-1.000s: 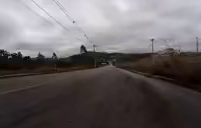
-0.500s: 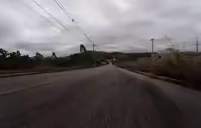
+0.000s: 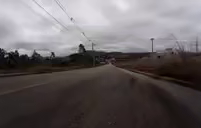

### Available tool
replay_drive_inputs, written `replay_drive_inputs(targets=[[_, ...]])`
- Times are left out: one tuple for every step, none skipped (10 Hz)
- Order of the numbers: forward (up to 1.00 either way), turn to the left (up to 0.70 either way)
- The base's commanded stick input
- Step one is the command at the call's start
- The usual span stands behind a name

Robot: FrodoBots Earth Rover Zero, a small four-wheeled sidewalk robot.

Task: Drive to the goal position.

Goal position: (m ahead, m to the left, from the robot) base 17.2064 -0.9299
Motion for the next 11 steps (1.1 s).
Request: replay_drive_inputs(targets=[[0.70, 0.00], [0.70, 0.00], [0.70, 0.00], [0.70, 0.00], [0.70, 0.00], [0.70, 0.00], [0.70, 0.00], [0.70, 0.00], [0.70, 0.00], [0.70, 0.00], [0.70, 0.00]])
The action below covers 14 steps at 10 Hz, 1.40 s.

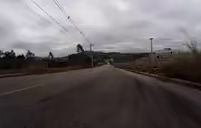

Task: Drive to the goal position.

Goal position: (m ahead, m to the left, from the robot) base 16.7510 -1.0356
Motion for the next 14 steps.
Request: replay_drive_inputs(targets=[[0.70, 0.00], [0.70, 0.00], [0.70, 0.00], [0.70, 0.00], [0.70, 0.00], [0.70, 0.00], [0.70, 0.00], [0.70, 0.00], [0.70, 0.00], [0.70, 0.00], [0.70, 0.00], [0.70, 0.00], [0.70, 0.00], [0.70, 0.00]])
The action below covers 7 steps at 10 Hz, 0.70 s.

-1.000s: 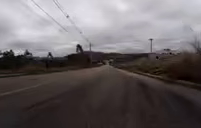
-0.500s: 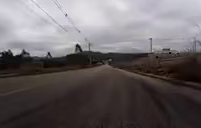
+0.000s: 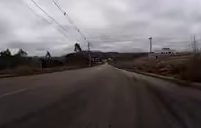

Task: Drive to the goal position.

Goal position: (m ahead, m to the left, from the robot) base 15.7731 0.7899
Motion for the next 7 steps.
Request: replay_drive_inputs(targets=[[0.70, 0.00], [0.70, 0.00], [0.70, 0.00], [0.70, 0.00], [0.70, 0.00], [0.70, 0.00], [0.70, 0.00]])
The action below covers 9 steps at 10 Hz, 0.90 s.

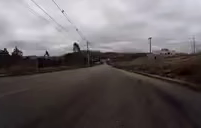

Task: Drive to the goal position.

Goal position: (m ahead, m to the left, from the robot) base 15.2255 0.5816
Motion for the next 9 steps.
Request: replay_drive_inputs(targets=[[0.70, 0.00], [0.70, 0.00], [0.70, 0.00], [0.70, 0.00], [0.70, 0.00], [0.70, 0.00], [0.70, 0.00], [0.70, 0.00], [0.70, 0.00]])
